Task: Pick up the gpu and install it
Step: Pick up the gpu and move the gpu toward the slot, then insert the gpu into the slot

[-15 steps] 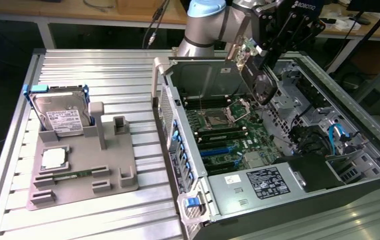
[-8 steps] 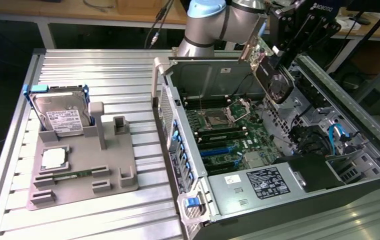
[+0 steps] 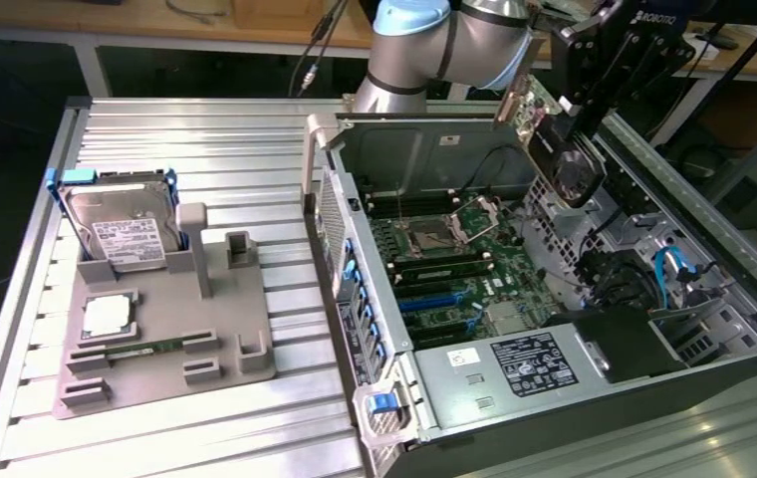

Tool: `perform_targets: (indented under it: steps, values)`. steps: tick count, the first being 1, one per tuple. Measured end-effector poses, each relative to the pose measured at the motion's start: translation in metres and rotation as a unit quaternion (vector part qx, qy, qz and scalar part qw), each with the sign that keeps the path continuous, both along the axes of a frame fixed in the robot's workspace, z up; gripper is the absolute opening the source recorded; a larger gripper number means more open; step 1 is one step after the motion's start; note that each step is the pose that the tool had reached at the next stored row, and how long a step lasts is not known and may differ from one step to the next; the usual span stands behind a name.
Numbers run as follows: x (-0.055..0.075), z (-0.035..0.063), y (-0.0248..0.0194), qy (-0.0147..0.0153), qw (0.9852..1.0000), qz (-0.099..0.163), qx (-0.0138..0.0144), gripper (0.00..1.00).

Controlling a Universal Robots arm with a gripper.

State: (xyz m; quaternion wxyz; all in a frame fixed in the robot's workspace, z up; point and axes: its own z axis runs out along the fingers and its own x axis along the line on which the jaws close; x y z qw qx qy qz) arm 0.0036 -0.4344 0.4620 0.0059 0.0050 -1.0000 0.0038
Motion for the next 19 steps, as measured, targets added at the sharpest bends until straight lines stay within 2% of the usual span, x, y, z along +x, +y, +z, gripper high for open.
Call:
perform_targets:
  steps: [1, 16, 19]
  values:
    - [0.0001, -0.0001, 0.0001, -0.0042, 1.0000, 0.000, -0.0002, 0.27]
    - [0.0001, -0.0001, 0.0000, -0.0044, 1.0000, 0.000, -0.0002, 0.27]
    - [0.0001, -0.0001, 0.0000, -0.0044, 0.9999, 0.011, -0.0002, 0.27]
